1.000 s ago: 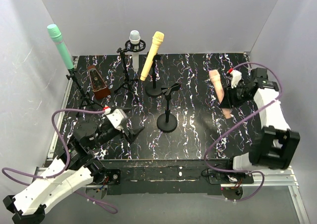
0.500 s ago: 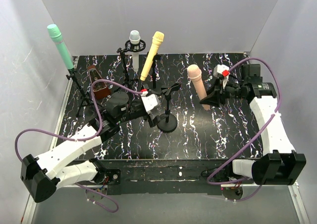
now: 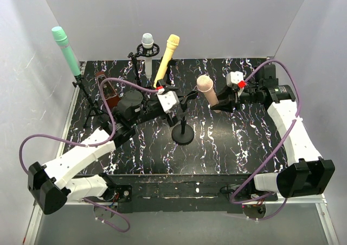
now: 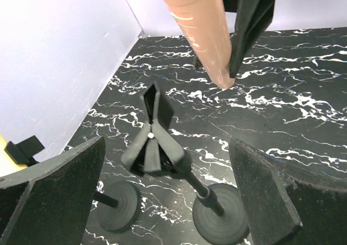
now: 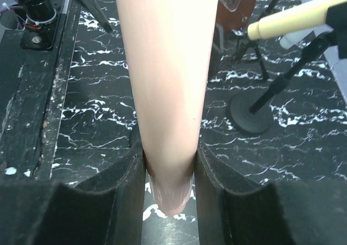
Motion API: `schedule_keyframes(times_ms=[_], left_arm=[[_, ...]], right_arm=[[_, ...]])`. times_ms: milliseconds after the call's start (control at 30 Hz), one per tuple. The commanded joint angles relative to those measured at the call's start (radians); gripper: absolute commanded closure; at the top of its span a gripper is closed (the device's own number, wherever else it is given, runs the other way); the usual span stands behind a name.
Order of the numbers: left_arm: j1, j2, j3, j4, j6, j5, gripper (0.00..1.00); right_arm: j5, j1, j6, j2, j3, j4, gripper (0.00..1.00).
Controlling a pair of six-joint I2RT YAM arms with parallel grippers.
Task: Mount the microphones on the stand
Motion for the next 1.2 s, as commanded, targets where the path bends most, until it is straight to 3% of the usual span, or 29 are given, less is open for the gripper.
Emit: schedule_keyframes(times_ms=[0, 367, 567, 700, 833, 933, 967, 1033, 1167], left_arm=[[0.029, 0.052, 0.080, -0.018, 0.012, -0.003, 0.02], [0.099, 0.122, 0.108, -0.018, -0.073, 0.134, 0.08], [0.108, 0.141, 0.114, -0.020, -0.076, 0.154, 0.23], [0.113, 0.158, 0.123, -0.024, -0.077, 0.174, 0.26], [0.115, 0.173, 0.131, -0.027, -0.083, 0.183, 0.45], [0.115, 0.176, 0.135, -0.029, -0.094, 0.177, 0.81], [0.116, 0.179, 0.135, -0.032, -0.100, 0.175, 0.87], [0.118, 0.179, 0.138, -0.040, -0.102, 0.177, 0.94], [0.119, 0.177, 0.140, -0.047, -0.108, 0.180, 0.97]], right_arm=[[-0.055, 0.014, -0.010, 0.035, 0.083, 0.065, 0.99], [-0.055, 0.014, -0.057, 0.129, 0.146, 0.038, 0.99], [-0.073, 0.019, -0.054, 0.199, 0.203, 0.002, 0.99], [-0.070, 0.022, -0.047, 0.235, 0.221, -0.006, 0.99], [-0.050, 0.032, -0.059, 0.256, 0.234, -0.021, 0.99], [-0.043, 0.048, -0.070, 0.261, 0.232, -0.031, 0.99], [-0.041, 0.052, -0.071, 0.262, 0.231, -0.028, 0.99], [-0.038, 0.063, -0.071, 0.267, 0.232, -0.028, 0.99], [-0.035, 0.089, -0.117, 0.278, 0.248, -0.078, 0.99]])
